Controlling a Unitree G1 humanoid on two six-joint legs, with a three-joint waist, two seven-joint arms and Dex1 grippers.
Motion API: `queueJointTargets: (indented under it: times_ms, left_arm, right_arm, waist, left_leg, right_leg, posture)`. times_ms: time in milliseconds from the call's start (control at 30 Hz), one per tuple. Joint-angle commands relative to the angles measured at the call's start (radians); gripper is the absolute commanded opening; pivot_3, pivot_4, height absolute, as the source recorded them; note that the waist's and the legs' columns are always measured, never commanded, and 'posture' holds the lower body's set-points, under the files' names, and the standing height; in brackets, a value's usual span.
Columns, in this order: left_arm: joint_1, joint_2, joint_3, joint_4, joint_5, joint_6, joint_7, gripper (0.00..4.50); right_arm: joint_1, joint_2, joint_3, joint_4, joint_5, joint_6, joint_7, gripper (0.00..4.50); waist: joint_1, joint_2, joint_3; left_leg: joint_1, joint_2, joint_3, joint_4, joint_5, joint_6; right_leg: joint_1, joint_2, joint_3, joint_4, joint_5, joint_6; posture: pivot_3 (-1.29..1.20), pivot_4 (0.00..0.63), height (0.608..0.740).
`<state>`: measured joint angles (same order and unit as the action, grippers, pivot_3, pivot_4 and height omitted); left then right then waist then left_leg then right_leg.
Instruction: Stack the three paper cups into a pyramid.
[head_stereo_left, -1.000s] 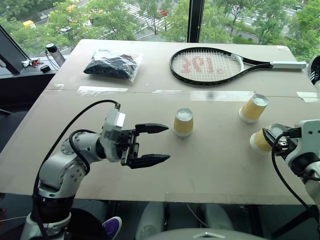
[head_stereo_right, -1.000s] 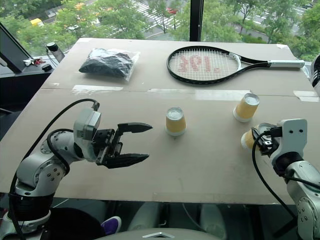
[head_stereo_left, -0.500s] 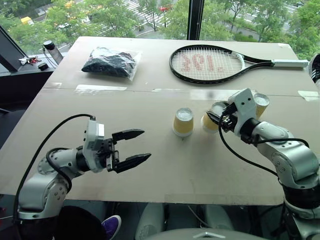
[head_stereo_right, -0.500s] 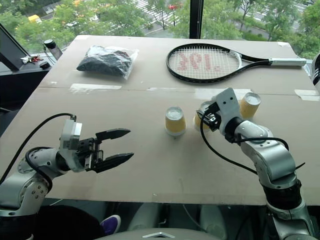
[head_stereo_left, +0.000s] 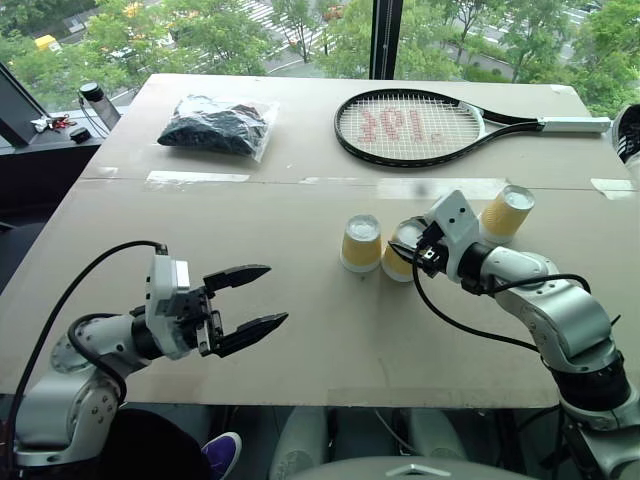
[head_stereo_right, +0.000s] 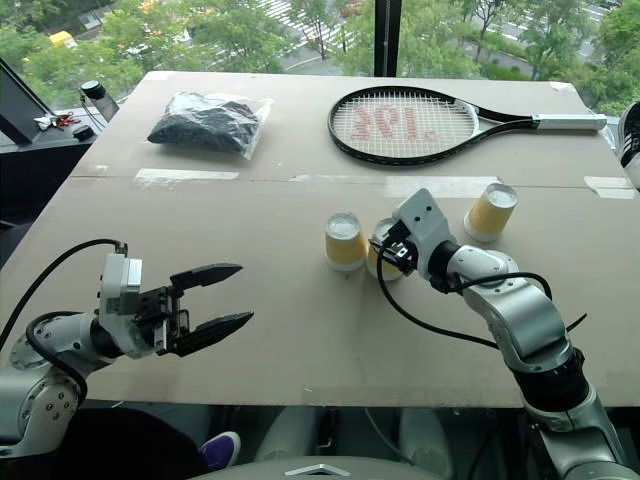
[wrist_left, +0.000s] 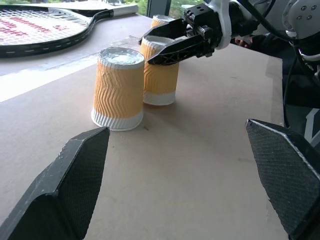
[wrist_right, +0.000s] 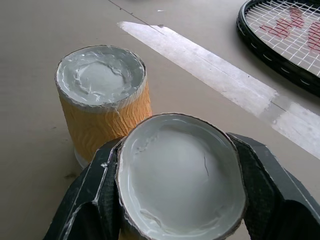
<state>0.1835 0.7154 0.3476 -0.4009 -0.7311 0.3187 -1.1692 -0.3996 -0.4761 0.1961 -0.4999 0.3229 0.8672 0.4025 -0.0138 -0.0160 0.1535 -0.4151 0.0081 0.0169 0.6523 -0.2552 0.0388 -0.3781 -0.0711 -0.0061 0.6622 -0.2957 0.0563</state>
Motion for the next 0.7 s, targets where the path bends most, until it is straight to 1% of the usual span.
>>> queueJointTargets:
  times_ms: [33, 200, 367, 433, 500, 533, 600, 700]
  left_arm:
    - [0.012, 0.009, 0.039, -0.013, -0.032, -0.023, -0.034, 4.5]
    - [0.019, 0.021, 0.068, 0.006, -0.062, -0.016, -0.082, 4.5]
    - [0.02, 0.017, 0.083, 0.024, -0.062, -0.024, -0.097, 4.5]
    - [0.023, 0.013, 0.085, 0.028, -0.058, -0.028, -0.1, 4.5]
    - [0.027, 0.008, 0.085, 0.027, -0.056, -0.03, -0.099, 4.5]
    - [0.028, 0.006, 0.086, 0.026, -0.057, -0.031, -0.098, 4.5]
    - [0.03, 0.002, 0.087, 0.024, -0.058, -0.033, -0.095, 4.5]
    - [0.033, -0.003, 0.089, 0.023, -0.061, -0.036, -0.092, 4.5]
  right_arm:
    - [-0.015, -0.003, 0.01, -0.022, -0.03, -0.051, 0.01, 2.25]
    - [-0.006, -0.016, 0.035, -0.018, -0.073, -0.087, 0.024, 2.25]
    - [0.006, -0.018, 0.04, -0.011, -0.088, -0.097, 0.046, 2.25]
    - [0.014, -0.012, 0.042, -0.003, -0.088, -0.104, 0.055, 3.28]
    - [0.023, -0.013, 0.044, 0.004, -0.092, -0.118, 0.067, 3.93]
    - [0.026, -0.018, 0.04, 0.004, -0.097, -0.128, 0.071, 4.46]
    - [0.029, -0.032, 0.017, -0.006, -0.103, -0.147, 0.078, 4.49]
    - [0.026, -0.04, -0.093, -0.06, -0.04, -0.149, 0.099, 4.49]
  waist:
    - [0.0, 0.0, 0.0]
    - [0.0, 0.0, 0.0]
    - [0.0, 0.0, 0.0]
    - [0.0, 0.0, 0.0]
    - [0.0, 0.0, 0.0]
    - [0.0, 0.0, 0.0]
    - [0.0, 0.0, 0.0]
    - [0.0, 0.0, 0.0]
  left_leg:
    - [0.0, 0.0, 0.0, 0.0, 0.0, 0.0]
    - [0.0, 0.0, 0.0, 0.0, 0.0, 0.0]
    - [0.0, 0.0, 0.0, 0.0, 0.0, 0.0]
    - [0.0, 0.0, 0.0, 0.0, 0.0, 0.0]
    - [0.0, 0.0, 0.0, 0.0, 0.0, 0.0]
    - [0.0, 0.0, 0.0, 0.0, 0.0, 0.0]
    - [0.0, 0.0, 0.0, 0.0, 0.0, 0.0]
    - [0.0, 0.0, 0.0, 0.0, 0.0, 0.0]
  right_leg:
    - [0.0, 0.0, 0.0, 0.0, 0.0, 0.0]
    - [0.0, 0.0, -0.002, 0.0, 0.0, 0.0]
    - [0.0, 0.0, -0.002, 0.0, 0.0, 0.0]
    - [0.0, 0.0, -0.002, 0.0, 0.0, 0.0]
    - [0.0, 0.0, -0.002, 0.0, 0.0, 0.0]
    - [0.0, 0.0, -0.002, 0.0, 0.0, 0.0]
    - [0.0, 0.0, -0.002, 0.0, 0.0, 0.0]
    - [0.0, 0.0, -0.002, 0.0, 0.0, 0.0]
  posture:
    - [0.0, 0.15, 0.74]
    - [0.0, 0.15, 0.74]
    - [0.0, 0.15, 0.74]
    - [0.0, 0.15, 0.74]
    - [0.0, 0.15, 0.74]
    - [0.0, 0.15, 0.74]
    - [0.0, 0.15, 0.74]
    - [0.0, 0.15, 0.74]
